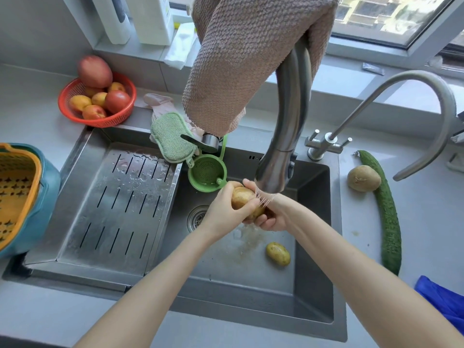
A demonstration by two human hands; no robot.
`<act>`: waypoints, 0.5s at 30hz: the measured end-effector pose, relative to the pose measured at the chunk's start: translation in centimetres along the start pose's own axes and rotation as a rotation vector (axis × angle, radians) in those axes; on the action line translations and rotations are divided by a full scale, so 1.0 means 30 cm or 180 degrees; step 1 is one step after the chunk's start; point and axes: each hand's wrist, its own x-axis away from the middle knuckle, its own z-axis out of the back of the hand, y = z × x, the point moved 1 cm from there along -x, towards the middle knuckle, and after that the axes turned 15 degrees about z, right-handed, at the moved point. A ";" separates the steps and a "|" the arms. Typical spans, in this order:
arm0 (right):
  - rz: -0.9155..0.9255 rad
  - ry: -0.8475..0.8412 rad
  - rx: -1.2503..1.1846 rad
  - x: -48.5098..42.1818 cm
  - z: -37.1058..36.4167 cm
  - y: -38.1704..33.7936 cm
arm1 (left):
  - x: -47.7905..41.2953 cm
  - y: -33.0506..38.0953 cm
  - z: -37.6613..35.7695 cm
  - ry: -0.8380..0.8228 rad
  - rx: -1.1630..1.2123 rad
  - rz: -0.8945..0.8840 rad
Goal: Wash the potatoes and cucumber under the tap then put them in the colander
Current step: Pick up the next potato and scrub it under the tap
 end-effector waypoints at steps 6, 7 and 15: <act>0.0578 0.0796 0.0183 0.016 -0.075 0.022 | -0.021 0.043 -0.011 0.0098 0.0417 0.0658; 0.0727 0.0861 0.0444 0.017 -0.084 0.028 | -0.029 0.046 -0.013 -0.0013 0.0493 0.0898; 0.2115 0.1160 0.2680 0.027 -0.102 0.031 | -0.066 0.055 0.041 -0.0796 0.0534 0.1784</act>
